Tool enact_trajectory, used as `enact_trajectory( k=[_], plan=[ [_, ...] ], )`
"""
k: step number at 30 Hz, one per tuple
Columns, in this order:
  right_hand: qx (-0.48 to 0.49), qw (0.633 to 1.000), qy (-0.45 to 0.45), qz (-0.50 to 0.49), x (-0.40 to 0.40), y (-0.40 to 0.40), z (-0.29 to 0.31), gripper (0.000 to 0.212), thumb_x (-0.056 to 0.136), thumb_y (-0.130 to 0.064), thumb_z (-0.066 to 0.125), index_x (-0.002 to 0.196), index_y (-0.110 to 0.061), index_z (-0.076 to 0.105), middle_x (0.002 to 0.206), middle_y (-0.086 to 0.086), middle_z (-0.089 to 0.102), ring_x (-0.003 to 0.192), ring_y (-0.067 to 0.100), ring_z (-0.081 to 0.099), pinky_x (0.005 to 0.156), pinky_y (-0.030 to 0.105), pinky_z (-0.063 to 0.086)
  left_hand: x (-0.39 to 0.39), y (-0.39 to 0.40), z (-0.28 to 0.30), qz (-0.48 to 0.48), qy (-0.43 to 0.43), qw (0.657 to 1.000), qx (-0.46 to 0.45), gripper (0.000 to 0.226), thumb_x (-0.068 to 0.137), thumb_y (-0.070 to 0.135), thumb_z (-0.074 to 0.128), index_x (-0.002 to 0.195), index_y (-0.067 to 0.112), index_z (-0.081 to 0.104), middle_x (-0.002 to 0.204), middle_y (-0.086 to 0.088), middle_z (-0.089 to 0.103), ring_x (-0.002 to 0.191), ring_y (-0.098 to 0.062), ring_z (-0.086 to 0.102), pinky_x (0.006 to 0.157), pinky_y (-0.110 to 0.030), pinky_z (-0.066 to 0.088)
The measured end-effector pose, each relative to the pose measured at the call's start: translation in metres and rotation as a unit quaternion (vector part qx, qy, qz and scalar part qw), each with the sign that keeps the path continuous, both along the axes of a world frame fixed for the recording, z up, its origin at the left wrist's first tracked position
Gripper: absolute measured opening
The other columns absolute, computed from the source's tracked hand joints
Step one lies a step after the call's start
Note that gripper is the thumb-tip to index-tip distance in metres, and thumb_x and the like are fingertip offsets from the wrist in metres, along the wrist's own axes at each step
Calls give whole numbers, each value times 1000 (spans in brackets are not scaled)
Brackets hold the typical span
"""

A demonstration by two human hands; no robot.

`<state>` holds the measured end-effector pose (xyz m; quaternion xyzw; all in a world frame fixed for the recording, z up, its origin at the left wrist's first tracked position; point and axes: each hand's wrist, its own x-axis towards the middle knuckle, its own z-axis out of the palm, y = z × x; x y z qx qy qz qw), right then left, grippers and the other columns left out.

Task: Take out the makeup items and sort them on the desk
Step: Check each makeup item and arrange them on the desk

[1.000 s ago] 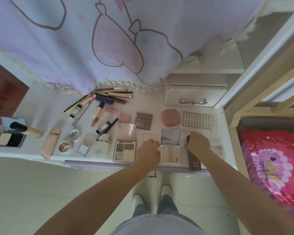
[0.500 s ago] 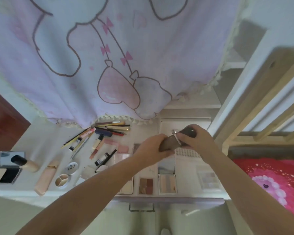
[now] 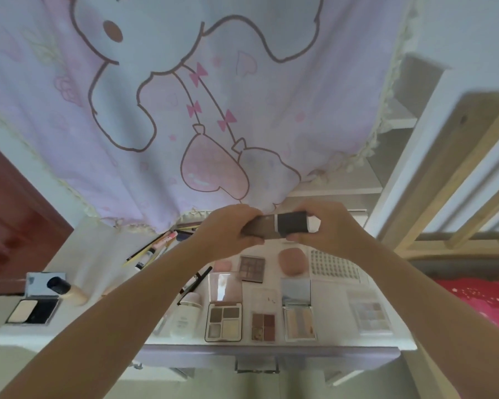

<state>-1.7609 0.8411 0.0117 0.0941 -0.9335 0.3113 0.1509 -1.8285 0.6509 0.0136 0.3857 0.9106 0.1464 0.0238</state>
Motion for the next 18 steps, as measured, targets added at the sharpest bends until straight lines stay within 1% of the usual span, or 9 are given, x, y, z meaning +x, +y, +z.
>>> enact_trajectory(
  k=[2,4,6,8,9,11,14,16,18],
  plan=[
    [0,1000,-13,15,-1,-6,-5,33,66,-15,80,94,-6,67,87,7,69,80,21,61,72,23,45,1,-1,-1,-6,-5,1000,-11,37,87,32,58,120,18,51,110,2,58,88,-3,40,77,-14,28],
    [-13,999,-26,18,-1,-4,-8,31,66,-11,80,93,-4,67,86,6,68,80,22,61,70,12,43,-2,-7,-4,-5,-7,999,-37,38,87,33,58,121,18,52,111,2,58,92,-7,45,78,-16,30],
    [-51,997,-23,-54,2,17,-7,31,67,-6,78,94,0,65,85,8,66,81,23,60,68,5,39,-12,-28,-6,42,1,997,-70,37,86,34,60,118,16,54,111,1,59,102,-14,52,79,-20,34],
    [-53,987,-39,-147,4,44,-2,32,71,-8,75,98,2,62,89,13,65,86,27,59,69,13,37,-22,-54,-9,118,-5,990,-81,37,85,32,61,116,13,56,111,-2,61,106,-20,54,79,-24,36],
    [-45,985,-54,-160,3,49,-2,32,73,-10,74,100,1,61,90,13,64,88,29,59,71,18,37,-24,-60,-11,132,-7,987,-90,37,85,31,61,117,11,56,112,-4,61,106,-21,54,80,-24,36],
    [-37,991,-58,-118,-1,34,0,34,72,-11,75,100,0,62,92,14,65,87,28,60,73,22,40,-23,-53,-13,100,-4,990,-103,37,87,32,59,118,13,55,114,-3,60,106,-18,54,80,-20,34],
    [-25,998,-39,-46,-7,3,-2,32,70,-9,76,98,1,63,91,17,67,84,30,61,72,29,46,-14,-27,-18,46,-6,997,-68,36,87,31,59,119,15,54,113,-1,59,105,-16,52,79,-18,31],
    [-31,998,-35,-48,-6,1,-1,31,70,-7,76,98,0,63,90,16,67,82,30,61,69,25,45,-13,-20,-20,51,-13,998,-41,37,86,30,60,119,14,53,112,-1,59,105,-17,52,79,-18,30],
    [-32,997,-44,-56,-3,4,-4,30,70,-5,75,98,0,64,88,14,66,79,27,58,67,14,43,-15,-19,-25,50,-21,998,-14,37,85,29,62,118,14,54,111,-2,60,105,-17,53,80,-19,31]
  ],
)
